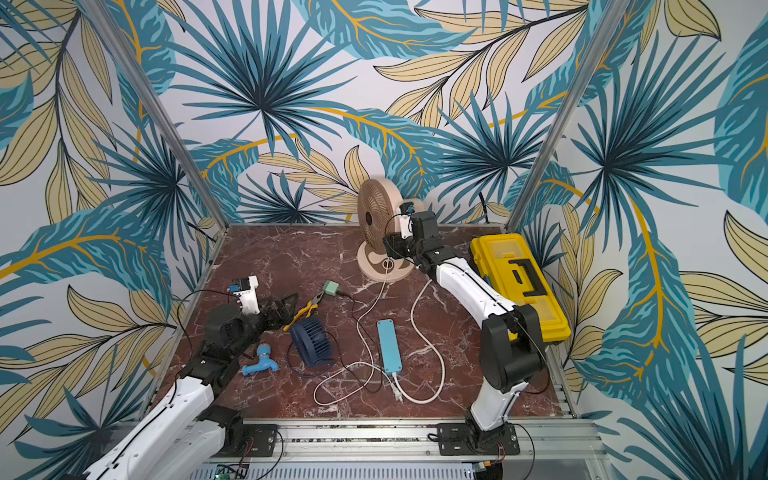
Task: Plug the desk fan into the power strip
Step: Move the fan to the center of the board, then adjust the socket at the center of the board.
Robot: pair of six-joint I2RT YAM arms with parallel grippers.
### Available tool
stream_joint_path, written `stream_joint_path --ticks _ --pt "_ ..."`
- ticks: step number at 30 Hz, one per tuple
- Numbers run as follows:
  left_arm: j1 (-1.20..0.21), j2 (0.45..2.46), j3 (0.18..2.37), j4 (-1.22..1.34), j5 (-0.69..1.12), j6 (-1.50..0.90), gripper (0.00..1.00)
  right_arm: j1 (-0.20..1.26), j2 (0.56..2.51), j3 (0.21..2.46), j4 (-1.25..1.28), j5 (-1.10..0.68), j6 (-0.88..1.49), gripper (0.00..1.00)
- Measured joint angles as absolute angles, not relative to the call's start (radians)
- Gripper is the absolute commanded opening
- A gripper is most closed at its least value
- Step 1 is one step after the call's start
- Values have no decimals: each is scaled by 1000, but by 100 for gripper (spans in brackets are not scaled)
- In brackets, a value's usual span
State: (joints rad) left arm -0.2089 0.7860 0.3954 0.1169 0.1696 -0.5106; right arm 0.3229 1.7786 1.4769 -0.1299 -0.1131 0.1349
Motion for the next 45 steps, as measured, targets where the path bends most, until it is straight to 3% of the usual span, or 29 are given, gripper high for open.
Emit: stream_joint_path --ticks 9,19,26,31,37,45 --pt "-209 787 395 130 185 -517 100 326 1964 1704 -180 -117 25 73" --pt "-209 792 395 144 193 -524 100 318 1843 1560 -253 -78 22 99" --pt "-209 792 395 144 191 -525 100 321 1546 1343 -325 -66 111 99" --pt "-209 792 395 146 191 -532 100 360 1348 1099 -354 -60 190 91" --pt "-209 792 393 174 191 -550 100 482 1167 800 -431 -50 296 81" --pt "-209 822 377 235 229 -575 100 706 1044 628 -469 24 433 77"
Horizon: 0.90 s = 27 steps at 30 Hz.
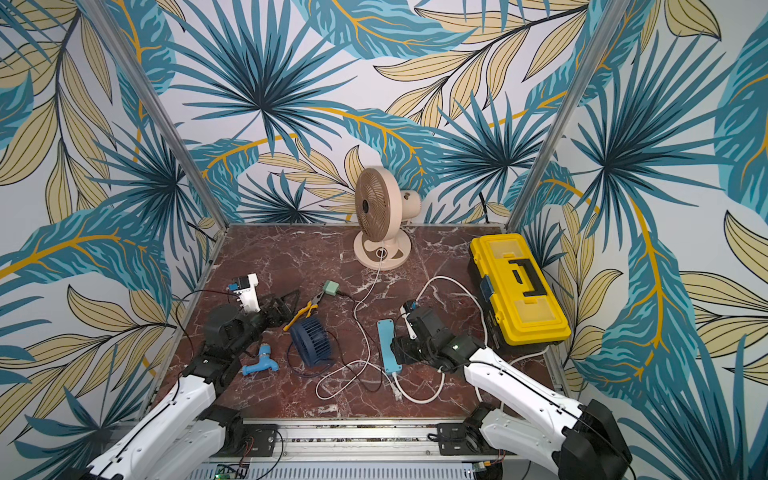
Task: Plug the desk fan into the power strip
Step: Adjust the socket at the center of the board.
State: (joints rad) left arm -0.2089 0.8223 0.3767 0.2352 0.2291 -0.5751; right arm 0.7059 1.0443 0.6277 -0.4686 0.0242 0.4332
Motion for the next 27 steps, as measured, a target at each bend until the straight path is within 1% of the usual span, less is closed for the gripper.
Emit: stream_joint_path --ticks 4,8,13,19,20,25,27 --pt "-209 845 377 236 248 -574 100 799 1088 605 -470 85 482 77" --pt "-209 846 377 236 251 -574 100 889 1171 612 -469 147 505 77" --pt "-209 846 377 235 251 -573 100 944 1281 647 -468 210 521 77" --pt "-209 846 377 235 251 -572 100 952 1376 681 -453 248 540 68" --pt "-209 846 377 235 251 -572 100 952 1390 683 -447 250 542 65" --pt "-209 846 377 235 251 -578 100 952 1427 700 -443 262 541 44" --pt "-209 849 377 235 253 -597 100 949 1427 710 -449 262 531 39"
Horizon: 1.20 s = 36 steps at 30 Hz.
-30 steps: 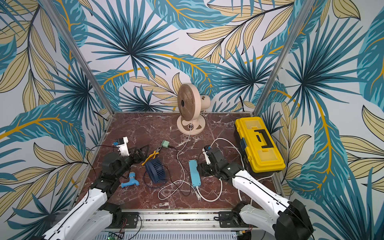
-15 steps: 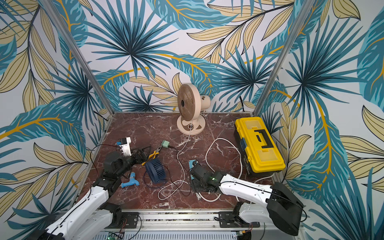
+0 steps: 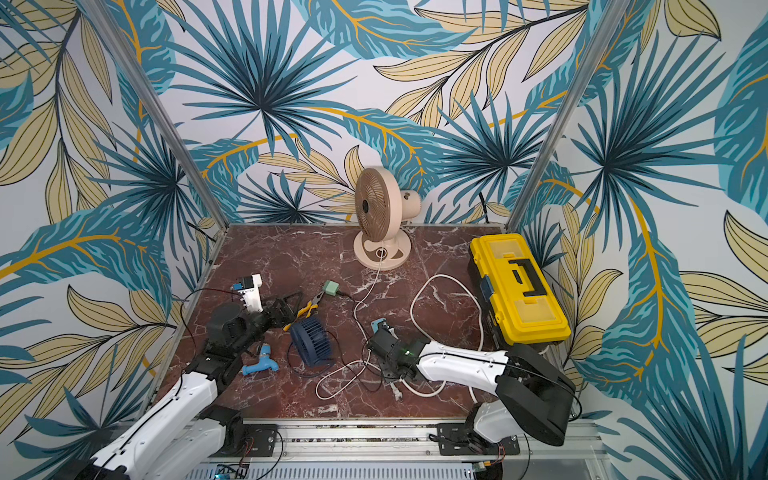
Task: Plug the desk fan into the power strip
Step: Adjust the socket at the center of the board.
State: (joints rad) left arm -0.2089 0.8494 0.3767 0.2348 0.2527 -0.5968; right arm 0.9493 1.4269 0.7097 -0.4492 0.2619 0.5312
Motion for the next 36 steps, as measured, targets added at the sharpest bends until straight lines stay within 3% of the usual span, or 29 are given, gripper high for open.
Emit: stream_joint_path --ticks 7,16,26,32,36 --pt "-235 928 427 222 336 -693 100 861 1387 737 -449 173 466 37" --pt "-528 1197 762 148 314 -715 100 640 1266 701 -362 -81 428 37" --pt "-668 1544 933 86 300 -762 86 529 1214 642 -217 -309 450 37" --pt "-678 1634 965 89 319 -806 81 512 1185 630 -171 -361 459 37" --pt "-680 1677 976 105 336 -835 71 510 1180 618 -149 -379 461 37"
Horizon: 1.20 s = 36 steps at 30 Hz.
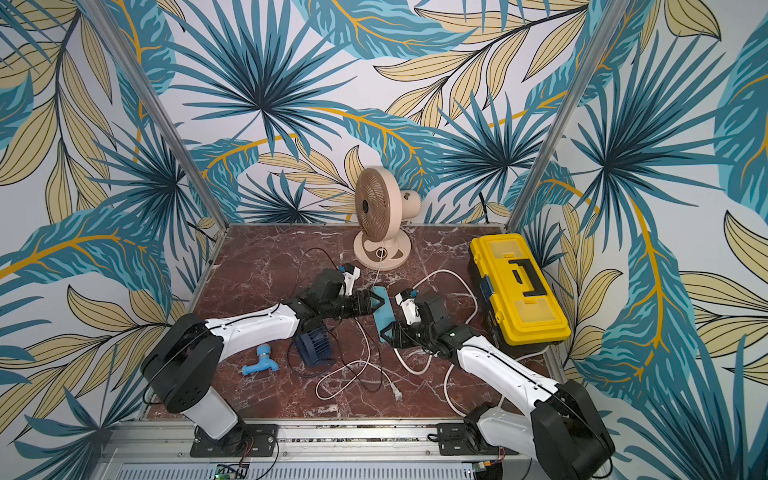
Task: Plug the desk fan into the power strip
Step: Adjust the socket at the center of the board.
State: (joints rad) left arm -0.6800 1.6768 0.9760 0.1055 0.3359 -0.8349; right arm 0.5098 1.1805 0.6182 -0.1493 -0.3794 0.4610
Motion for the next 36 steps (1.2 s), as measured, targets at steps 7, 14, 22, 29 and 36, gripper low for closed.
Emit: stream_joint_path --ticks 7,14,22,29,36 --pt "-680 1735 1026 141 388 -908 28 510 1180 590 -140 -387 460 48" --pt "-697 1744 1063 129 379 -913 1 507 1139 588 -162 -354 430 97" --pt "-714 1760 1119 47 336 -1009 0 647 1054 625 -327 -31 389 100" --pt "-740 1825 1303 -131 310 -1140 0 803 1051 682 -423 318 363 96" --pt "-754 1833 1391 -337 253 -1232 0 890 1133 750 -459 496 336 93"
